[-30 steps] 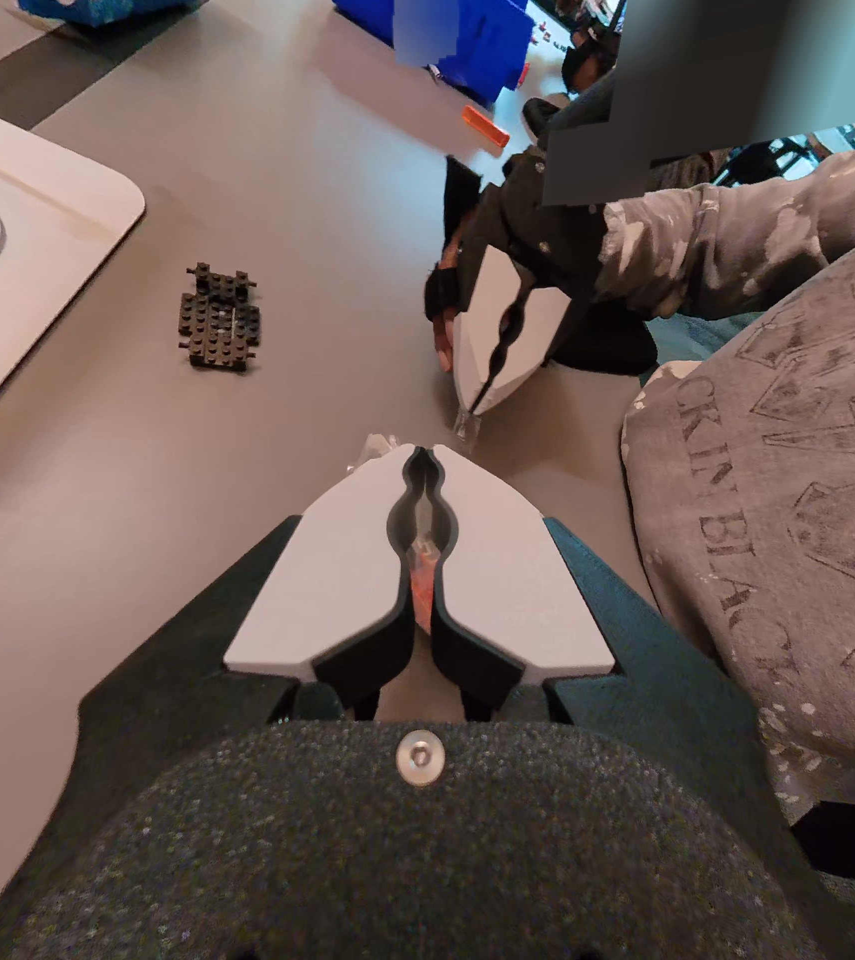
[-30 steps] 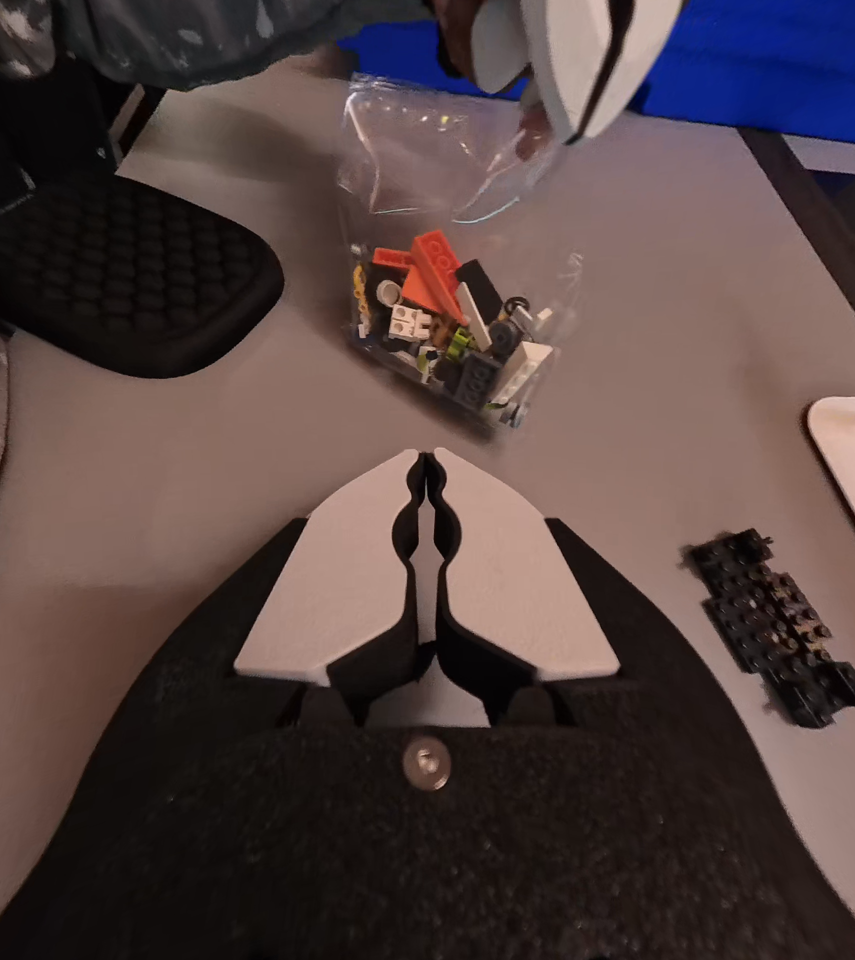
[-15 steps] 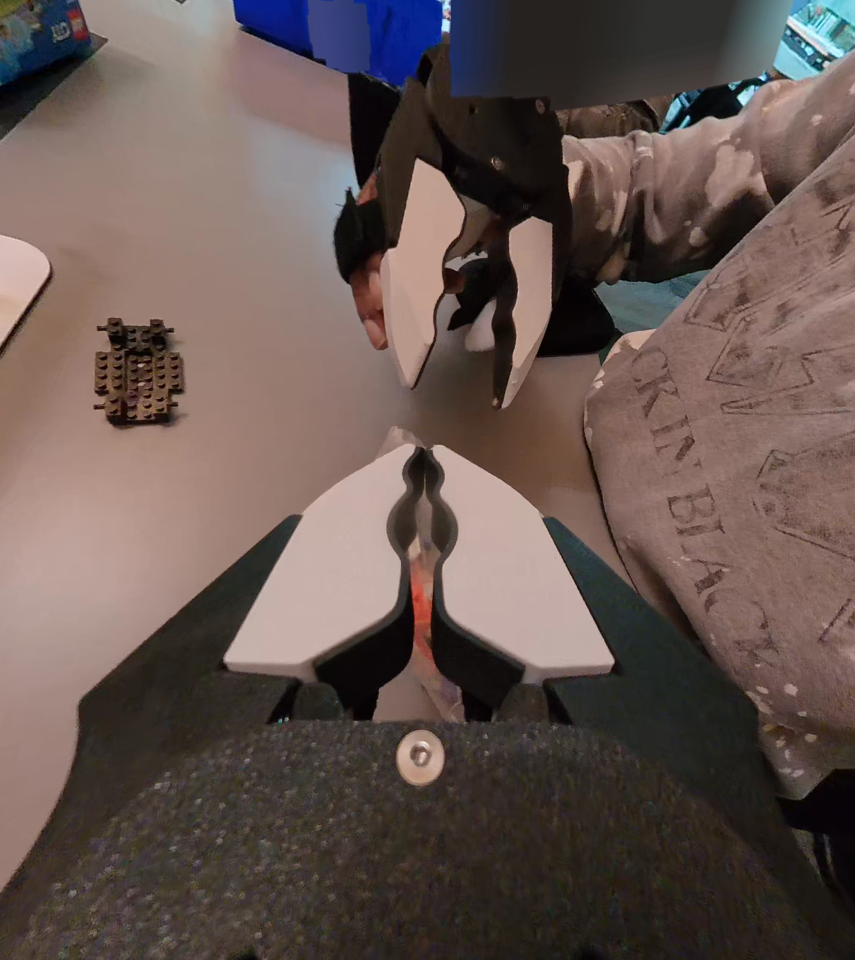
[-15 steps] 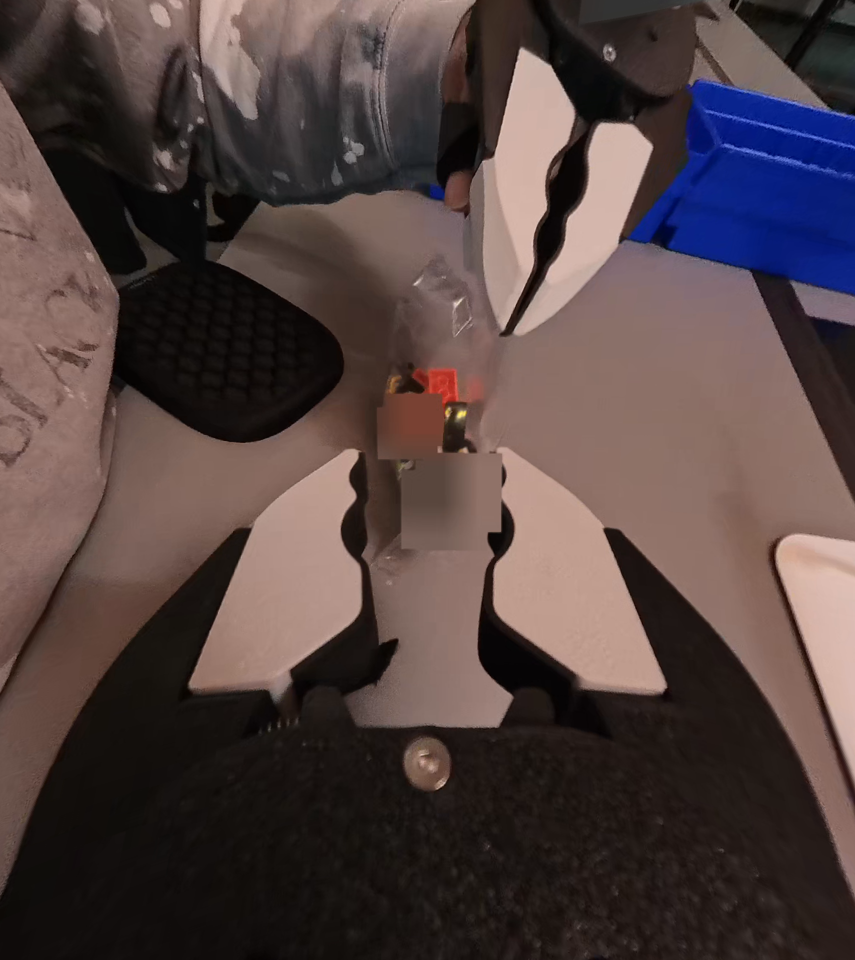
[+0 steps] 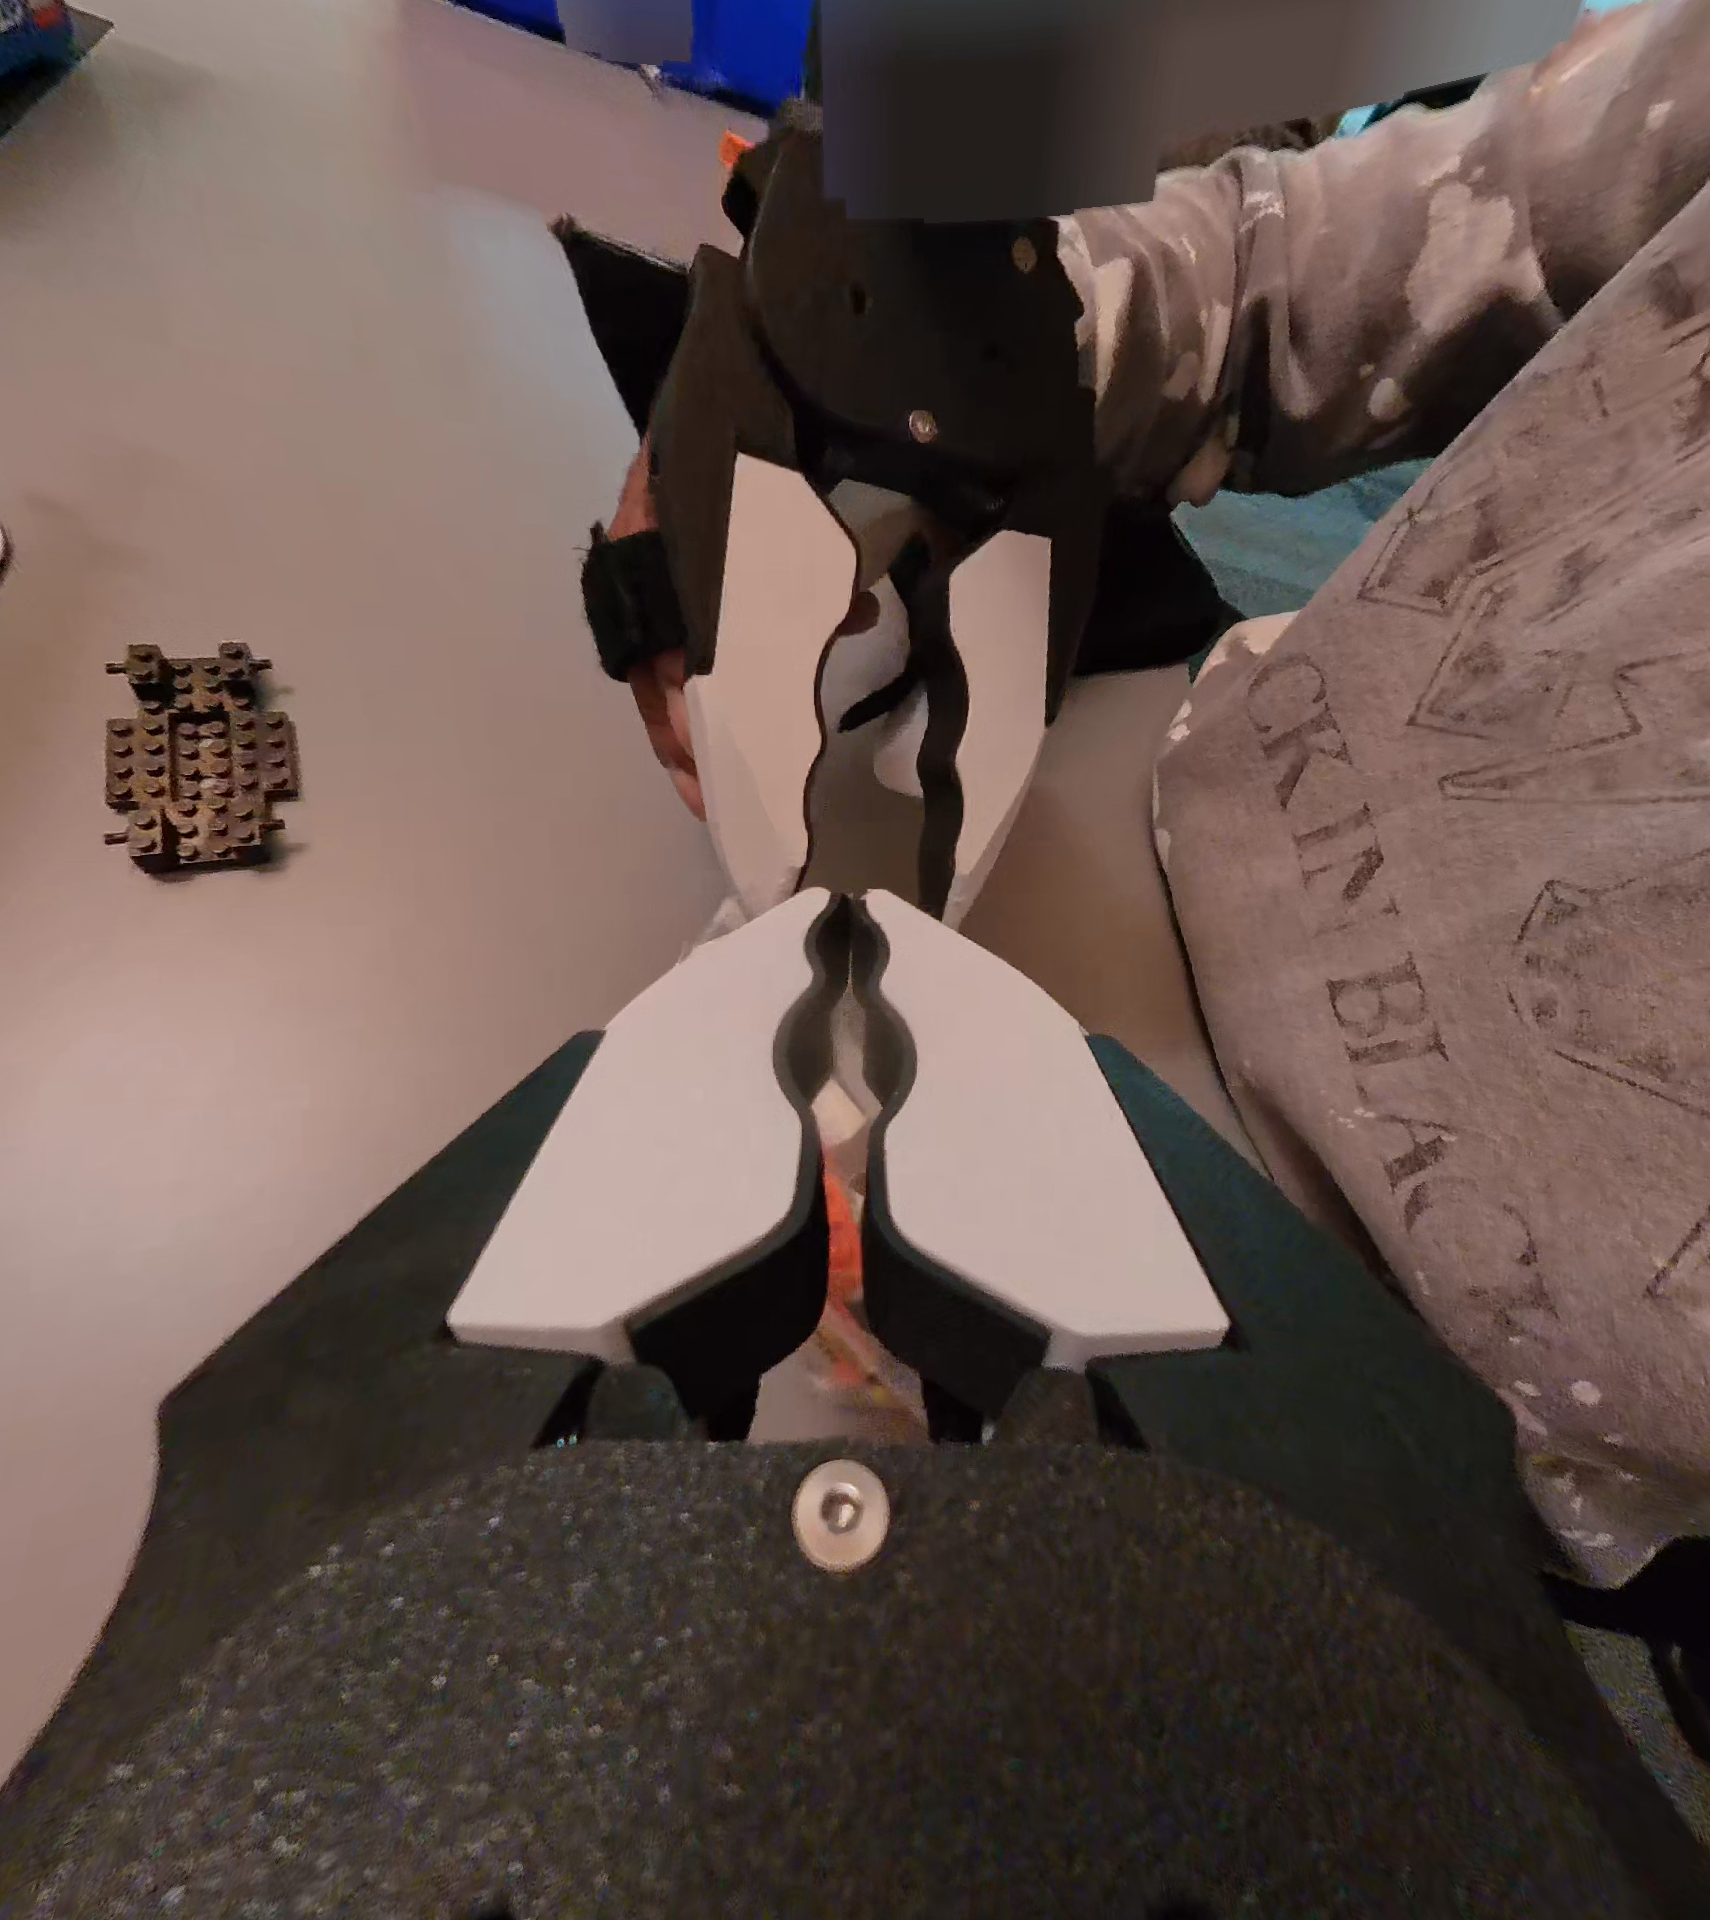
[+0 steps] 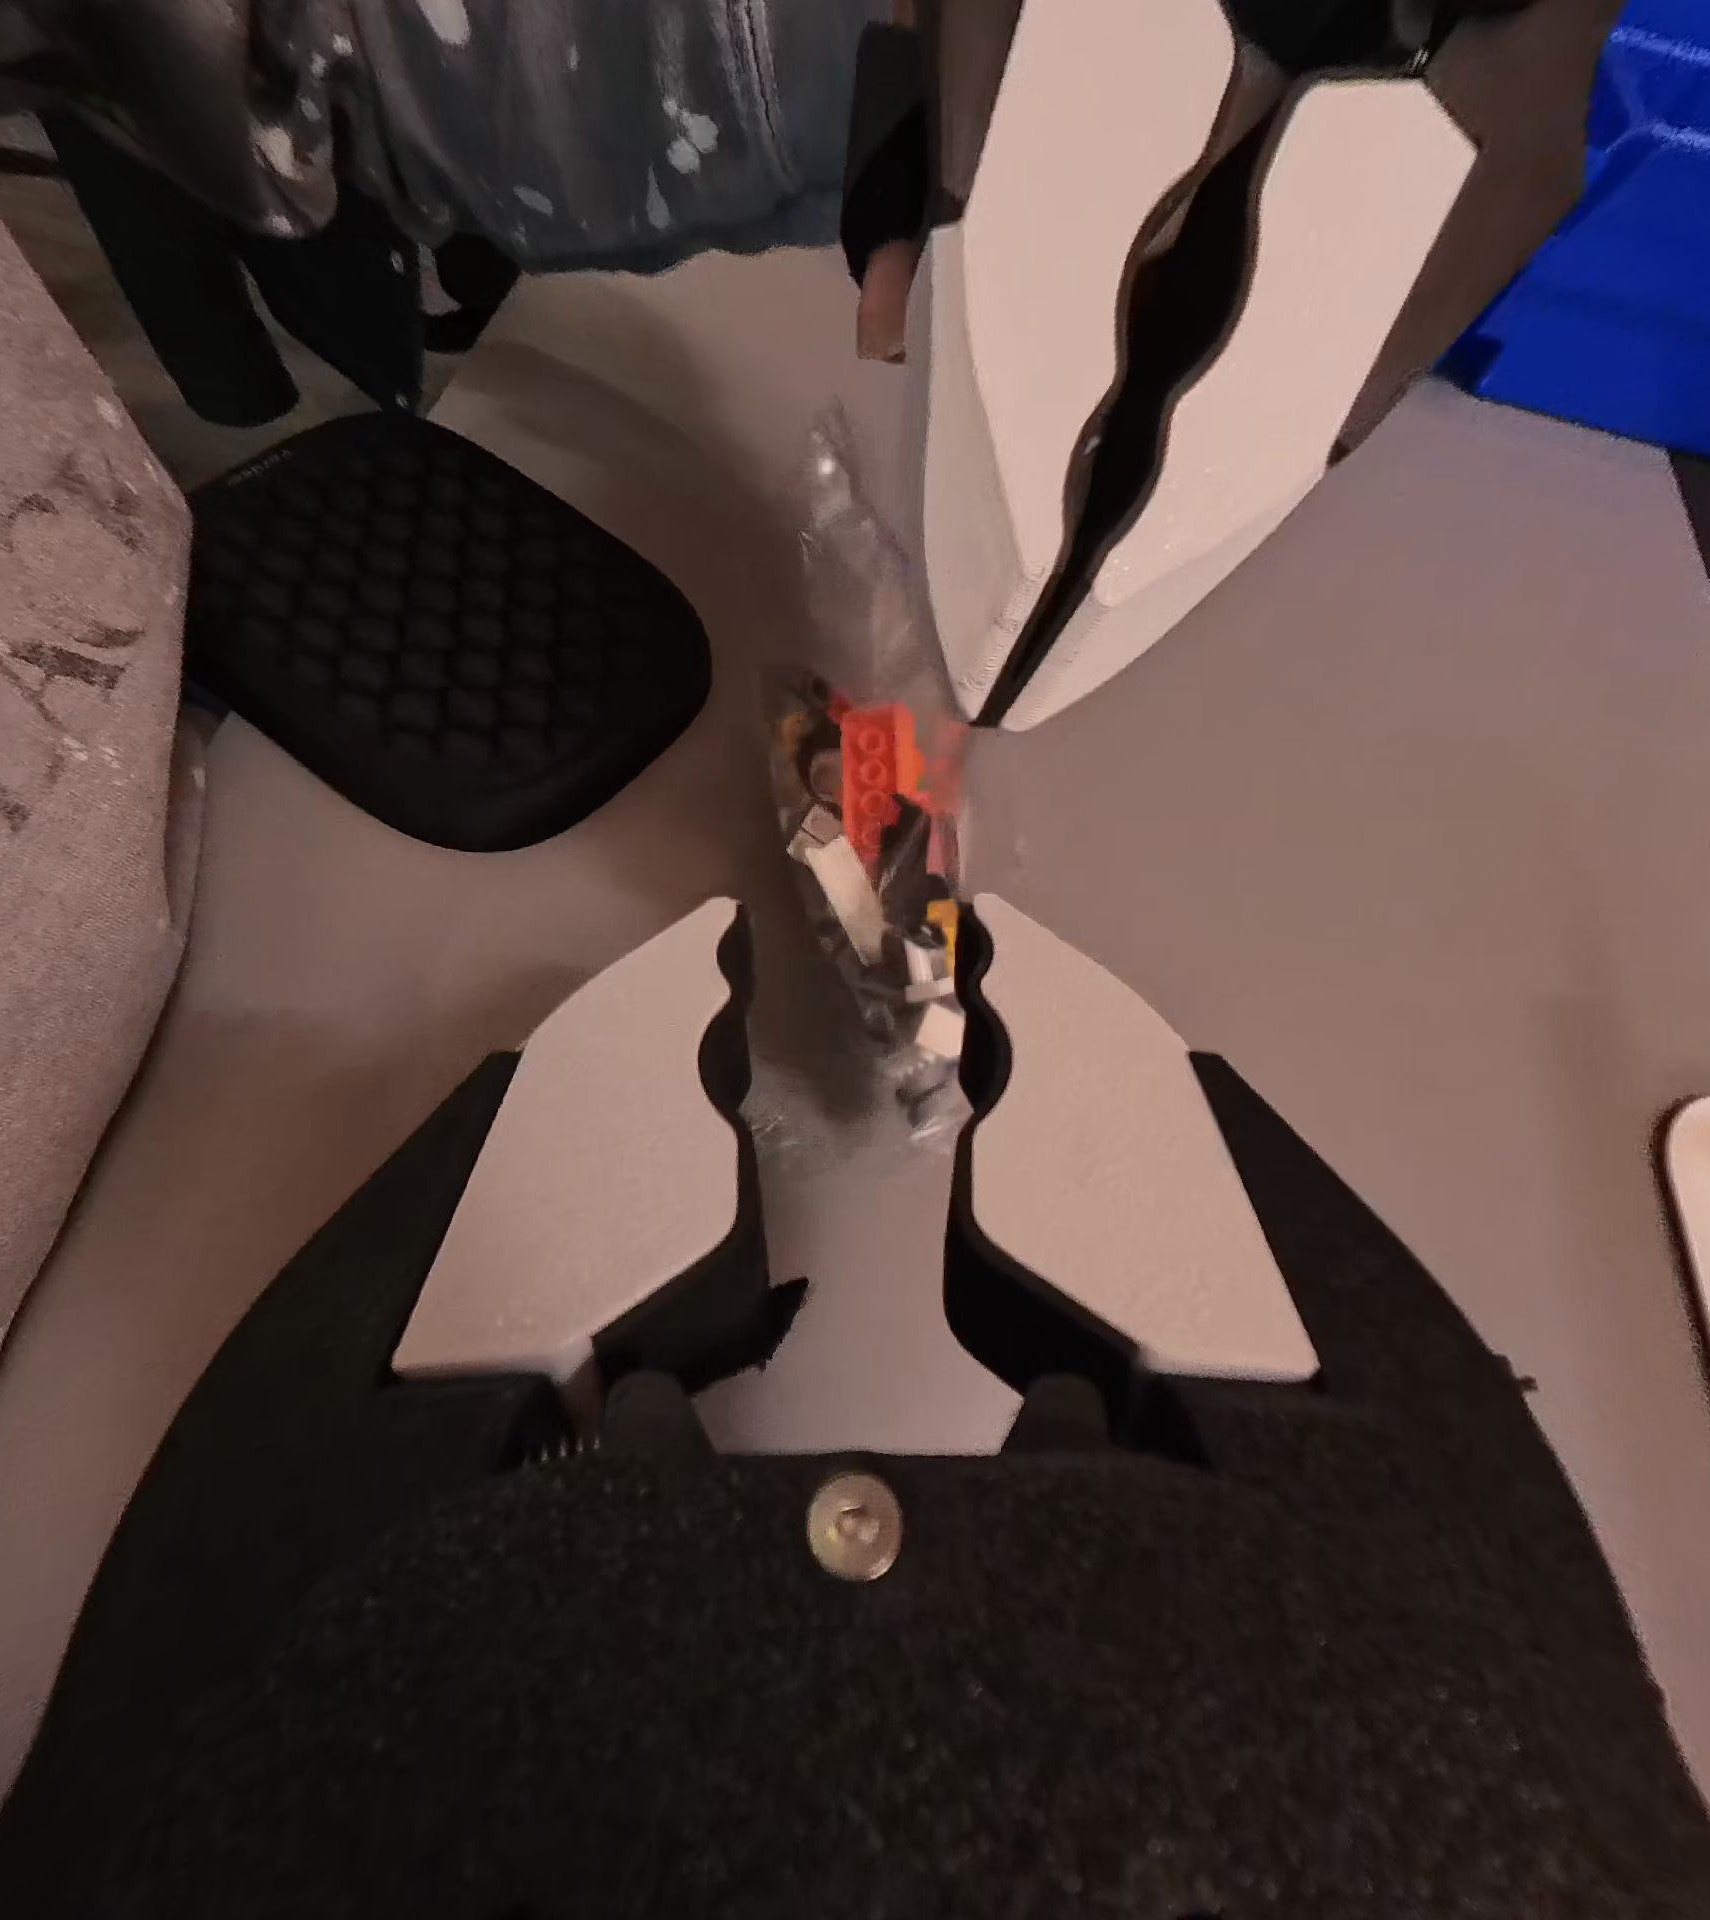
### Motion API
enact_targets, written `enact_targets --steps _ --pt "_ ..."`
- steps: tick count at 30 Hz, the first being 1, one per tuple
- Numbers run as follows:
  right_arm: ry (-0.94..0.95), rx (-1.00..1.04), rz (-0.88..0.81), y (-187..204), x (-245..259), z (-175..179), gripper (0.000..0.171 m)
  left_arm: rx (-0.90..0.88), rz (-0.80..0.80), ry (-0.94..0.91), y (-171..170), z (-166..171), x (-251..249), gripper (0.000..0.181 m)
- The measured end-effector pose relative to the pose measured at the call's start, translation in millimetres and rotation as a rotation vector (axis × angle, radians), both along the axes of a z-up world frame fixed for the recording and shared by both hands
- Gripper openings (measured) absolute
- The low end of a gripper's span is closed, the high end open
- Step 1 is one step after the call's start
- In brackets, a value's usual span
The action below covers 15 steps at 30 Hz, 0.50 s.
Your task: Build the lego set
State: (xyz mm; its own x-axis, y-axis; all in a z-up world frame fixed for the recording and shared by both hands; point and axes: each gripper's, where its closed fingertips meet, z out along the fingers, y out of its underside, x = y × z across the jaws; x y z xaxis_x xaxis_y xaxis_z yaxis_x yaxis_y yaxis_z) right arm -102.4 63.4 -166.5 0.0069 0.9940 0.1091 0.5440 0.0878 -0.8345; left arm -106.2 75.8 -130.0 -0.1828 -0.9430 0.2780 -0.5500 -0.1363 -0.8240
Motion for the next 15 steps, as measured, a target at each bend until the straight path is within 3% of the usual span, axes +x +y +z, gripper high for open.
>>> enact_targets --steps 9,15 --pt "-0.236 0.195 0.092 -3.5 -0.4 -9.7 0.033 0.044 -0.079 0.037 -20.9 -4.2 3.5 0.0" --pt "-0.259 0.095 0.116 -8.9 14.5 -35.0 0.029 0.033 -0.046 0.026 -20.0 -3.5 -5.0 0.0"
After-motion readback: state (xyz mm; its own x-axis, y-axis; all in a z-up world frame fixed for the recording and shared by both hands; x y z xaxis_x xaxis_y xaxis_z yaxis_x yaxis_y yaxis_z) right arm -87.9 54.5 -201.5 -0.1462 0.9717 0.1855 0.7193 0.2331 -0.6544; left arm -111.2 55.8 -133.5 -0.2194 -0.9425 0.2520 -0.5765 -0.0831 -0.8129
